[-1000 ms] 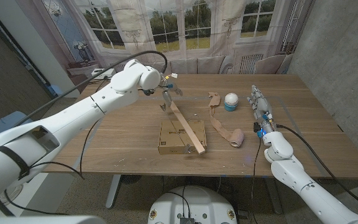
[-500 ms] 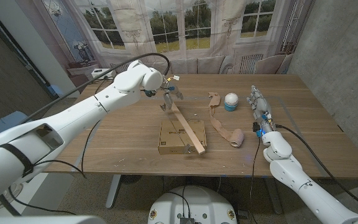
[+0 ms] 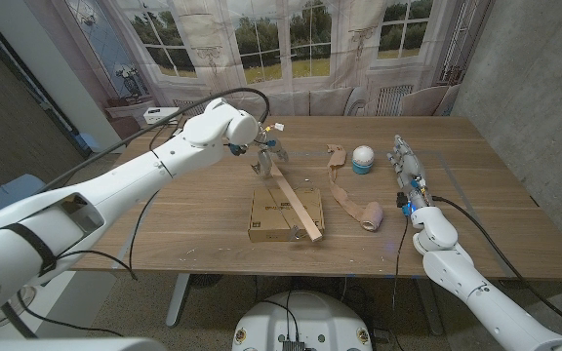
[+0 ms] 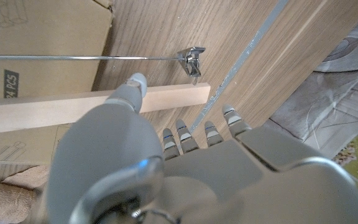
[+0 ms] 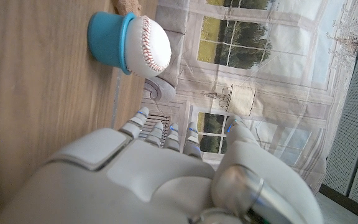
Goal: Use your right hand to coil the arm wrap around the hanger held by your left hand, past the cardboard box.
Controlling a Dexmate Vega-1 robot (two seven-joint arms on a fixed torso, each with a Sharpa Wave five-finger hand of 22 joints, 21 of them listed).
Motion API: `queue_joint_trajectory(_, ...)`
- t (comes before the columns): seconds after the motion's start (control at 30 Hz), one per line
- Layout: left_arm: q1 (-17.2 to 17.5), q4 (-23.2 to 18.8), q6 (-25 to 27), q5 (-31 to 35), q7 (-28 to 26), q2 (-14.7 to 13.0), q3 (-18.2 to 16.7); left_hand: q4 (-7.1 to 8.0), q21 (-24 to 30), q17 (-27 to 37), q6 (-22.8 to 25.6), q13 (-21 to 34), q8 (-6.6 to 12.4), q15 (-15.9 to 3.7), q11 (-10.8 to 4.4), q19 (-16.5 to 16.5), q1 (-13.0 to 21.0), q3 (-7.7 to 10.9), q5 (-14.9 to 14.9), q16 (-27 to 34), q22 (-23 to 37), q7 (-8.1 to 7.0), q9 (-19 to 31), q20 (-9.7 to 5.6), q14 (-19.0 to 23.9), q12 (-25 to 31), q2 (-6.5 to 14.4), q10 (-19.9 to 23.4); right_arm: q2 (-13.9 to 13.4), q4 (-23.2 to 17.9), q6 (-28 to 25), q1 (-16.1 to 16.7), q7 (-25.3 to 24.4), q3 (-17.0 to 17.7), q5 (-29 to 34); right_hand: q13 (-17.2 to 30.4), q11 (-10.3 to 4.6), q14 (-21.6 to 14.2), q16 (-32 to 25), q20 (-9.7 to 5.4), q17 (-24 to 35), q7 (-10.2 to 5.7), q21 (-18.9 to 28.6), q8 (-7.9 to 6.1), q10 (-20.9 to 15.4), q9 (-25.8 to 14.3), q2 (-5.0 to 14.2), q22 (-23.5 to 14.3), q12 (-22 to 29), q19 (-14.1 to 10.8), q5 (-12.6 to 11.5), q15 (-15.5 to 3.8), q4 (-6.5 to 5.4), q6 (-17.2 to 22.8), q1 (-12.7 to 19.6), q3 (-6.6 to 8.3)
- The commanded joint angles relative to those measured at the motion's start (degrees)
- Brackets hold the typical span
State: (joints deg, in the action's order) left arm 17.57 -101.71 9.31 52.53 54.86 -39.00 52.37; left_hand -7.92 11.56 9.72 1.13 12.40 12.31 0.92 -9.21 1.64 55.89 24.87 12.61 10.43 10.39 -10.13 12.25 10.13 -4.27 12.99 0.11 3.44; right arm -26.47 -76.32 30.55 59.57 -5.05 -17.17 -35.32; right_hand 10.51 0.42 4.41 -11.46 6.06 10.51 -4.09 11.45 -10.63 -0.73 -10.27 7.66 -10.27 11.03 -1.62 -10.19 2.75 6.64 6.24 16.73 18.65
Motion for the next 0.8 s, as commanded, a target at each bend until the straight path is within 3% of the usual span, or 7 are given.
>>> queue_joint_trajectory(0.03, -0.47, 1.94, -0.72, -0.41, -0.38, 1.07, 1.24, 0.05, 0.25, 0.09, 0.33, 0.15, 0.28, -0.31, -0.27, -0.11, 0.14, -0.33, -0.02, 0.34, 0.20, -0.40, 0.07, 0.23, 0.22, 0.52, 0.51, 0.66, 0.14, 0.82, 0.07, -0.26, 0.50, 0.02, -0.44, 0.22, 0.08, -0.24, -0.23, 0.59, 0.28, 0.01, 0.32, -0.08, -0.52, -0.08, 0.17, -0.08, 0.17, -0.14, -0.22, 0.15, -0.20, 0.53, -0.24, 0.19)
queue_joint_trajectory(0.17, -0.74, 2.87, -1.07, -0.54, -0.75, 1.58, 1.80, 0.05, 0.31, 0.09, 0.24, 0.16, 0.21, -0.61, -0.12, 0.07, 0.24, -0.56, -0.06, 0.42, 0.20, -0.31, 0.07, 0.29, 0.65, 0.57, 0.65, 0.80, 0.24, 1.24, 0.12, -0.42, 0.74, 0.01, -0.63, 0.22, 0.12, -0.27, -0.23, 0.63, 0.28, -0.01, 0.32, -0.07, -0.52, -0.08, 0.15, -0.08, 0.16, -0.15, -0.22, 0.18, -0.19, 0.53, -0.23, 0.19)
queue_joint_trajectory(0.33, -1.29, 3.97, -1.98, 0.07, -1.79, 2.12, 2.72, -0.05, 0.46, 0.06, 0.22, 0.15, 0.12, -1.98, 0.17, 0.60, 0.60, -1.06, -0.19, 0.64, 0.19, -0.21, 0.05, -2.38, 2.03, 0.65, 0.96, 1.04, 0.29, 1.49, 0.11, -0.51, 0.72, 0.02, -0.68, 0.22, 0.12, -0.31, -0.23, 0.68, 0.27, 0.01, 0.36, -0.07, -0.54, -0.08, 0.14, -0.08, 0.16, -0.28, -0.22, 0.25, -0.18, 0.54, -0.22, 0.18)
queue_joint_trajectory(0.47, -1.75, 5.08, -2.73, 0.39, -3.07, 2.68, 3.22, -0.23, -0.41, 0.01, 0.47, 0.24, 0.16, -3.98, -0.03, -1.66, 1.18, -1.70, -0.42, 0.64, 0.12, -0.07, 0.03, -6.45, 3.61, 1.22, 1.36, 2.47, 0.40, 1.77, 0.16, -0.59, 0.76, 0.00, -0.75, 0.22, 0.13, -0.33, -0.23, 0.72, 0.27, 0.01, 0.38, -0.07, -0.56, -0.08, 0.13, -0.08, 0.17, -0.34, -0.21, 0.44, -0.19, 0.53, -0.24, 0.17)
queue_joint_trajectory(0.7, -2.87, 7.89, -4.70, -0.72, -4.71, 4.14, 3.94, -0.35, -1.15, 0.01, 2.05, 0.68, 0.67, -5.34, 0.33, -5.24, 1.63, -2.56, -0.77, 0.50, -0.06, -0.37, 0.06, -6.74, 4.92, 2.24, 1.55, 4.88, 0.46, 1.94, 0.16, -0.58, 0.51, 0.10, -0.77, 0.23, 0.15, -0.51, -0.27, 0.84, 0.27, -0.04, 0.41, -0.06, -0.58, -0.08, 0.11, -0.08, 0.16, -0.46, -0.20, 0.48, -0.19, 0.53, -0.26, 0.14)
queue_joint_trajectory(0.8, -3.62, 9.65, -5.70, -1.77, -4.76, 4.94, 4.44, -0.32, -0.15, 0.02, 2.02, 1.13, 0.60, -5.17, 1.83, -3.18, 1.70, -3.04, -1.01, 0.30, -0.13, 0.30, 0.10, -8.86, 4.94, 2.22, 1.67, 4.47, 0.49, 1.91, 0.09, -0.53, 0.19, 0.16, -0.72, 0.23, 0.13, -0.70, -0.34, 0.90, 0.28, -0.02, 0.42, -0.06, -0.58, -0.08, 0.11, -0.08, 0.15, -0.50, -0.20, 0.55, -0.21, 0.53, -0.28, 0.13)
